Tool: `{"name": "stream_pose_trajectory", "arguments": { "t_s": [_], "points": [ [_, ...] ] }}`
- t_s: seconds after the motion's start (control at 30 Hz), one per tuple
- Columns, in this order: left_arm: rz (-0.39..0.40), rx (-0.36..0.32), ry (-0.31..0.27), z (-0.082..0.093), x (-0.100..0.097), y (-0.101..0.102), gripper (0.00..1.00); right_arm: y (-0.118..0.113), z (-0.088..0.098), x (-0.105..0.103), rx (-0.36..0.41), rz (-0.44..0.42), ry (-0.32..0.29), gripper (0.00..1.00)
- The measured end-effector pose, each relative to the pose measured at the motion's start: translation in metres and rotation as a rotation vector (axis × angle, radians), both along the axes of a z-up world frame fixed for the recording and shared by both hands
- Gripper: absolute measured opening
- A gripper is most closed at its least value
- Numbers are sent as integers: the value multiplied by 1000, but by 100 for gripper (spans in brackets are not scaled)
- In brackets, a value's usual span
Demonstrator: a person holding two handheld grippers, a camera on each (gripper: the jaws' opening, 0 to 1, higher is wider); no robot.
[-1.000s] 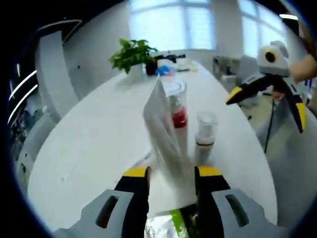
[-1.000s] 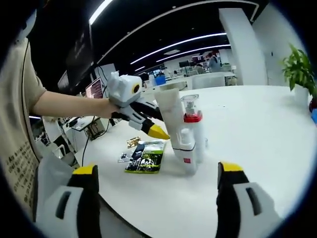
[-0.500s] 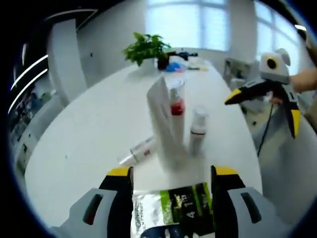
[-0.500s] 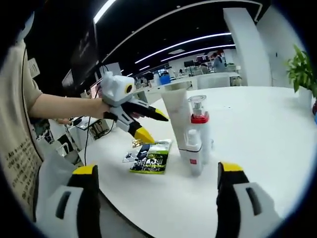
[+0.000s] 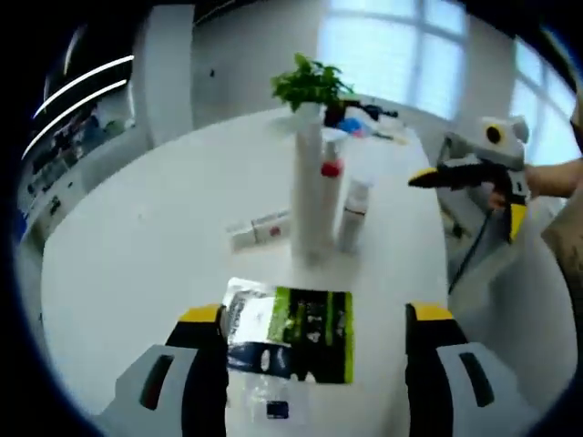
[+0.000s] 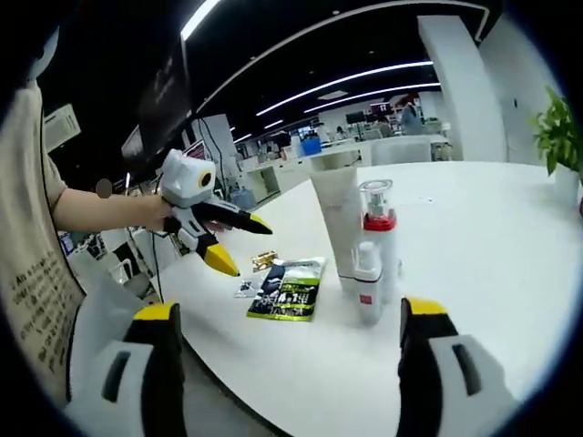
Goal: Arrange the skincare products in the storage area until every visible bottle or jar stands upright without overlapping.
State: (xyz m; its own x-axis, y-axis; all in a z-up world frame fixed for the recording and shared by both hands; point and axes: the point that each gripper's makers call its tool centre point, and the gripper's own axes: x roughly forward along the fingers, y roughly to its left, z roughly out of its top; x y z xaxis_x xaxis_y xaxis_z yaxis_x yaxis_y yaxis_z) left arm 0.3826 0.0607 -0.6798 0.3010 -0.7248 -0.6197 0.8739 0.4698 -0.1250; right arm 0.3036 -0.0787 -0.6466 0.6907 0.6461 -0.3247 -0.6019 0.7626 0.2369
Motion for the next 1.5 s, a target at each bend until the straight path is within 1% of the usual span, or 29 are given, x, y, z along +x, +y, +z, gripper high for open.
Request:
{"name": "stream_pose_trajectory", "arguments": {
  "t_s": [0.13, 0.37, 0.47, 0.57, 0.73, 0.83, 1.03, 1.2, 1.3, 1.5],
  "points": [
    [65, -30, 21, 2, -12, 13, 85, 0, 2, -1, 3, 3, -4, 100],
    [160, -47, 32, 5, -36, 36, 93, 1, 3, -6, 1, 13, -3, 100],
    [195, -59, 33, 7, -45, 45, 95, 2, 4, -8, 4, 16, -2, 100],
    [220, -55, 31, 8, -53, 54, 96, 4, 4, -10, 6, 19, -1, 100],
    [312, -101, 37, 13, -65, 67, 97, 4, 5, -13, 2, 18, -2, 100],
    [341, -109, 39, 13, -73, 72, 97, 1, 6, -14, 3, 6, -3, 100],
    [386, -117, 34, 12, -83, 80, 97, -1, 6, -17, -4, 2, 0, 100],
    [395, -93, 28, 7, -87, 85, 97, -1, 5, -17, -4, 1, 1, 100],
    [410, -121, 45, 8, -88, 85, 96, 2, 3, -18, -11, 16, 4, 100],
    [417, -121, 45, 7, -88, 86, 96, 3, 2, -18, -14, 22, 11, 100]
  ]
}}
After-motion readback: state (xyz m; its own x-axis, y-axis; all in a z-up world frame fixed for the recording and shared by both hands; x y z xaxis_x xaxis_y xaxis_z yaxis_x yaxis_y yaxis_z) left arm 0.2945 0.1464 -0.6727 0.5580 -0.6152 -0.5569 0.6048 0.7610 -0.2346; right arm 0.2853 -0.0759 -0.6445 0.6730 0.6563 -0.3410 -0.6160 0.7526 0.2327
